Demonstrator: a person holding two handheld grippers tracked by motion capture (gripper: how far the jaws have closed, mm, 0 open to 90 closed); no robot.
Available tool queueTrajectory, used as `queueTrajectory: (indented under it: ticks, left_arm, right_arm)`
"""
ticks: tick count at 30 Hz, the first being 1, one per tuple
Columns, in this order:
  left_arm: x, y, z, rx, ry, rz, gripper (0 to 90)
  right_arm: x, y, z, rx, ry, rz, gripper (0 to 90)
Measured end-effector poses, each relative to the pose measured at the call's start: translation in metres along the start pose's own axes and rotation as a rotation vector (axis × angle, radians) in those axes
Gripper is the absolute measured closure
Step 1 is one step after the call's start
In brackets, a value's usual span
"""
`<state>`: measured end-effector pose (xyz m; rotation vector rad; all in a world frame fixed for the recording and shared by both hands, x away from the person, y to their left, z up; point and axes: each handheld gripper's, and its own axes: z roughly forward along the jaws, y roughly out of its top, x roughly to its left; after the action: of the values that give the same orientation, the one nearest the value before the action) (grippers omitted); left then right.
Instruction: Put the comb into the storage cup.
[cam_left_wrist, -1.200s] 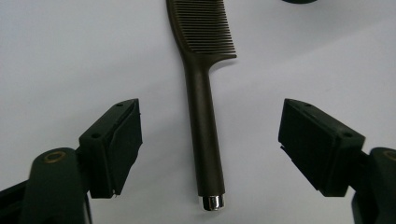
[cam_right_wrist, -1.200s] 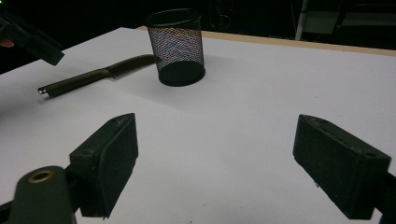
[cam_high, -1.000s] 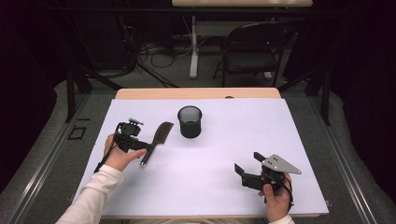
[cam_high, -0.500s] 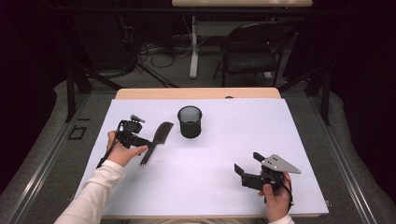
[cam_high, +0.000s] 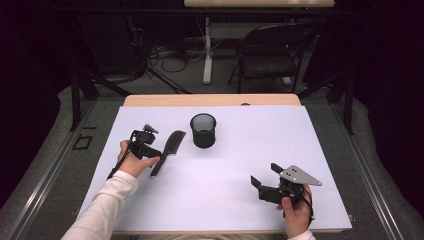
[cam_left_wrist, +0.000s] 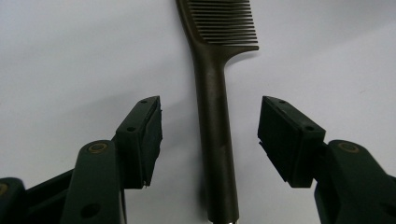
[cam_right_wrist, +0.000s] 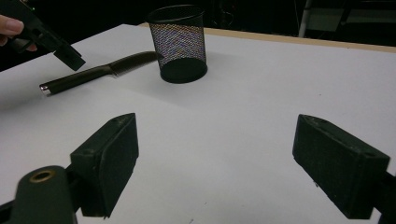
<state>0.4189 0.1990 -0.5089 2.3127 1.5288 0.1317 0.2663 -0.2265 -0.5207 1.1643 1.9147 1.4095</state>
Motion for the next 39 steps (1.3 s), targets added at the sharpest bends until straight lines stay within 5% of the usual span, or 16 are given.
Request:
queueTrajectory:
  ticks: [39]
  left_arm:
    - [-0.005, 0.002, 0.023, 0.050, 0.029, -0.006, 55.8]
  right_arm:
    - [0.000, -0.001, 0.001, 0.004, 0.009, -0.002, 14.4]
